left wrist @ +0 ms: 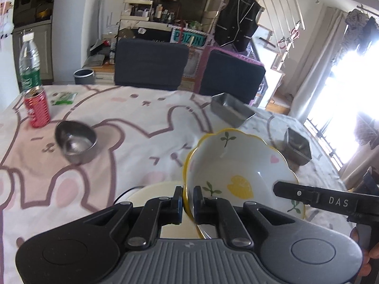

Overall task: Organize plates and bowls
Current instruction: 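Lift the lemon bowl with both tools and carry it over the cream bowl, then lower the lemon bowl into the cream bowl with both tools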

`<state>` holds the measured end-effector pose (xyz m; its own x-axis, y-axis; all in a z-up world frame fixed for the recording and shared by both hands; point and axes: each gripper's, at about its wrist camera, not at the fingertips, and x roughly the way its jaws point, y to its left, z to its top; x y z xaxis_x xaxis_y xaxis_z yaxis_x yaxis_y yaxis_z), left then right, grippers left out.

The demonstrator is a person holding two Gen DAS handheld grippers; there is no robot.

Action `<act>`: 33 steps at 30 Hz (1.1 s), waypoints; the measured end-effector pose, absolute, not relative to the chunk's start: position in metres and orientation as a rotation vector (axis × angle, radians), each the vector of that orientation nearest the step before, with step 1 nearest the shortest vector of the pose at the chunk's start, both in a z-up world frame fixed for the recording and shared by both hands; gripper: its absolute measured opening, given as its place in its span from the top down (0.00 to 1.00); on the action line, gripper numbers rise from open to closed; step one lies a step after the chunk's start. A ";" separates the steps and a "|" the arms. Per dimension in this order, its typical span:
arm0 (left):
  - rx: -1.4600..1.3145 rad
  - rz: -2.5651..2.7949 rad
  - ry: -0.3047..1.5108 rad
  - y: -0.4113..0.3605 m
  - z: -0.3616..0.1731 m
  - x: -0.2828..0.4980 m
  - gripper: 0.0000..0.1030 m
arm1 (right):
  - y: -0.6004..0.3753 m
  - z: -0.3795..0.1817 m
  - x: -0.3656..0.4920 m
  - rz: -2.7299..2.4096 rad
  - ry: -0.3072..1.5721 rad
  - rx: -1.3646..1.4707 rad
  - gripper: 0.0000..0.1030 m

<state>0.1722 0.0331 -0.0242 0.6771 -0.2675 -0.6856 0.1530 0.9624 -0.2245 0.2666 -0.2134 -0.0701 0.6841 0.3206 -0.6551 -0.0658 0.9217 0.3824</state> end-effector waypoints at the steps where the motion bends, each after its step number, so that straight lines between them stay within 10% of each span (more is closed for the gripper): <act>1: -0.152 -0.231 0.800 0.036 -0.027 0.172 0.91 | -0.211 -0.073 0.267 0.228 0.802 0.346 0.93; 33: -0.220 -0.155 1.021 0.091 -0.080 0.186 0.92 | -0.149 -0.126 0.299 0.260 1.094 0.325 0.93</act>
<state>0.1860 0.0913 -0.0803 0.5146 -0.2300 -0.8260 0.0253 0.9670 -0.2535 0.2995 -0.1491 -0.1263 0.4367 0.3632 -0.8230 -0.0463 0.9227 0.3827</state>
